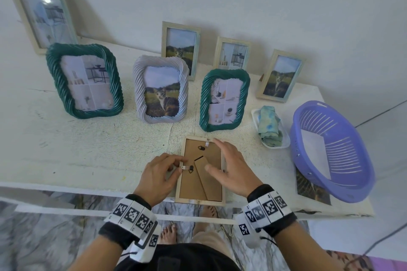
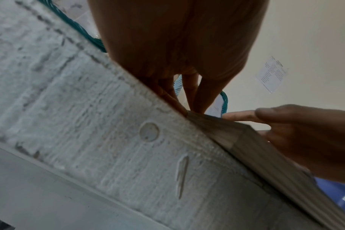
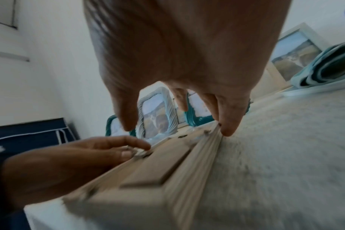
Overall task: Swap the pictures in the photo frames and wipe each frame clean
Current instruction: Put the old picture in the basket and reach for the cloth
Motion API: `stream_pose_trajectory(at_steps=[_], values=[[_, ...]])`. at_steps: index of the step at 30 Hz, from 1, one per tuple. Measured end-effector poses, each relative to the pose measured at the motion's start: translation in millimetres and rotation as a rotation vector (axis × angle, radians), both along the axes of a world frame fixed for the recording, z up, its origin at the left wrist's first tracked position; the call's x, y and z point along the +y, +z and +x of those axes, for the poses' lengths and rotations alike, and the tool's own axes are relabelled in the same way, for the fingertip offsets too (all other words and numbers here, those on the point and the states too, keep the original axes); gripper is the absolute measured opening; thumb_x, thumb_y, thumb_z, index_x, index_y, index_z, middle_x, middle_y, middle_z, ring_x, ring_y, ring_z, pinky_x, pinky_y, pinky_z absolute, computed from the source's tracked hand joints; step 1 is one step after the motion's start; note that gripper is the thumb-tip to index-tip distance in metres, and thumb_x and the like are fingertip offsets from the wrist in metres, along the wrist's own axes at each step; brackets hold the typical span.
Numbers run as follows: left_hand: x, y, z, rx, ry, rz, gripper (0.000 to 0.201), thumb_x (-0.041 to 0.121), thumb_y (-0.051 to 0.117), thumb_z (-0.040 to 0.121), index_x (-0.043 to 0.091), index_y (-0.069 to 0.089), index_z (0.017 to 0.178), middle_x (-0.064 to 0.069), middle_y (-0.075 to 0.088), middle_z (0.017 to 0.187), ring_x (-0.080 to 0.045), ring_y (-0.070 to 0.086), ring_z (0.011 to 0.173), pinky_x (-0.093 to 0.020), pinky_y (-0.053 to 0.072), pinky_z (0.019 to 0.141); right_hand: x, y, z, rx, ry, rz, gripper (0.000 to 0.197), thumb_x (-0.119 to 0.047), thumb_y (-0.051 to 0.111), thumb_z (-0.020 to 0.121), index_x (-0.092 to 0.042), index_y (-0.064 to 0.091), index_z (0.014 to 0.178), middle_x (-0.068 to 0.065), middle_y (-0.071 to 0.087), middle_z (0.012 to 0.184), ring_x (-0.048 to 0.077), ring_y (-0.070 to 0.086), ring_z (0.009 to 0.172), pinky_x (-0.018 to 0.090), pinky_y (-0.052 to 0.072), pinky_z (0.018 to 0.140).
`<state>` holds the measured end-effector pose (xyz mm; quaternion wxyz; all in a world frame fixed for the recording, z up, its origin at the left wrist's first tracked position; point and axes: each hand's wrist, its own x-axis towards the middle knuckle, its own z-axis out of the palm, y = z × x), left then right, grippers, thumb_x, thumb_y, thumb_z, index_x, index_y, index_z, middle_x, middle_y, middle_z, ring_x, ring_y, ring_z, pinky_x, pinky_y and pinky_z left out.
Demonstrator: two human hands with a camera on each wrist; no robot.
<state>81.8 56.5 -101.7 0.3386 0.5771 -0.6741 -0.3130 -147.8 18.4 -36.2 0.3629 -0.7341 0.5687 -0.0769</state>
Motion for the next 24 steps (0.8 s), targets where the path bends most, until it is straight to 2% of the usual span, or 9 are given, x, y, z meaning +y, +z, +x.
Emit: stream_pose_trajectory(at_steps=[2,4,7,12,19,21,24], values=[[1,1,0,-0.006,-0.003,0.000,0.032,0.042,0.046,0.085,0.033,0.066,0.108,0.016,0.057,0.089,-0.005,0.053,0.080,-0.034,0.049,0.074,17,1,4,0.024,0.033,0.037,0.098,-0.070,0.060,0.076,-0.050,-0.003,0.148,0.001,-0.005,0.162,0.021,-0.002,0.149,0.043,0.013,0.117],[1,2,-1,-0.013,-0.003,-0.008,0.033,0.041,0.047,0.085,0.031,0.066,0.109,0.014,0.057,0.089,-0.004,0.053,0.080,-0.033,0.049,0.074,33,1,9,0.072,0.054,0.062,0.114,-0.074,0.066,0.067,-0.051,-0.013,0.146,0.004,-0.019,0.160,0.023,-0.008,0.149,0.048,0.014,0.118],[1,3,-1,-0.021,0.001,-0.010,0.035,0.042,0.046,0.084,0.029,0.066,0.110,0.013,0.056,0.086,-0.004,0.052,0.079,-0.031,0.048,0.074,47,-6,15,0.126,0.050,0.024,0.125,-0.077,0.068,0.061,-0.051,-0.021,0.144,0.006,-0.027,0.158,0.021,-0.018,0.147,0.044,0.012,0.117],[1,5,-2,-0.025,0.006,-0.027,0.036,0.042,0.045,0.084,0.029,0.066,0.110,0.013,0.056,0.086,-0.004,0.052,0.079,-0.031,0.048,0.075,49,-17,17,0.110,0.010,-0.053,0.112,-0.069,0.064,0.075,-0.043,-0.015,0.149,0.005,-0.026,0.158,0.020,-0.015,0.147,0.042,0.010,0.118],[3,7,-6,-0.042,0.037,-0.003,0.046,0.044,0.043,0.084,0.029,0.060,0.123,0.011,0.057,0.096,-0.006,0.055,0.086,-0.035,0.050,0.080,52,-13,16,0.039,-0.030,-0.024,0.112,-0.072,0.066,0.070,-0.049,-0.012,0.147,0.000,-0.022,0.160,0.016,-0.010,0.148,0.040,0.014,0.116],[5,13,-7,0.038,0.041,0.043,0.044,0.044,0.046,0.084,0.030,0.059,0.124,0.009,0.058,0.097,-0.006,0.057,0.091,-0.030,0.050,0.083,52,-9,17,0.019,-0.060,-0.016,0.105,-0.071,0.063,0.074,-0.048,-0.008,0.148,-0.001,-0.019,0.160,0.015,-0.007,0.148,0.040,0.016,0.115],[2,32,-11,0.285,0.055,0.175,0.031,0.028,0.057,0.093,0.034,0.057,0.123,0.004,0.061,0.101,-0.008,0.062,0.093,-0.025,0.048,0.083,48,-11,15,-0.025,-0.112,0.009,0.096,-0.072,0.057,0.077,-0.048,-0.003,0.149,-0.003,-0.011,0.162,0.017,-0.001,0.149,0.044,0.018,0.118]])
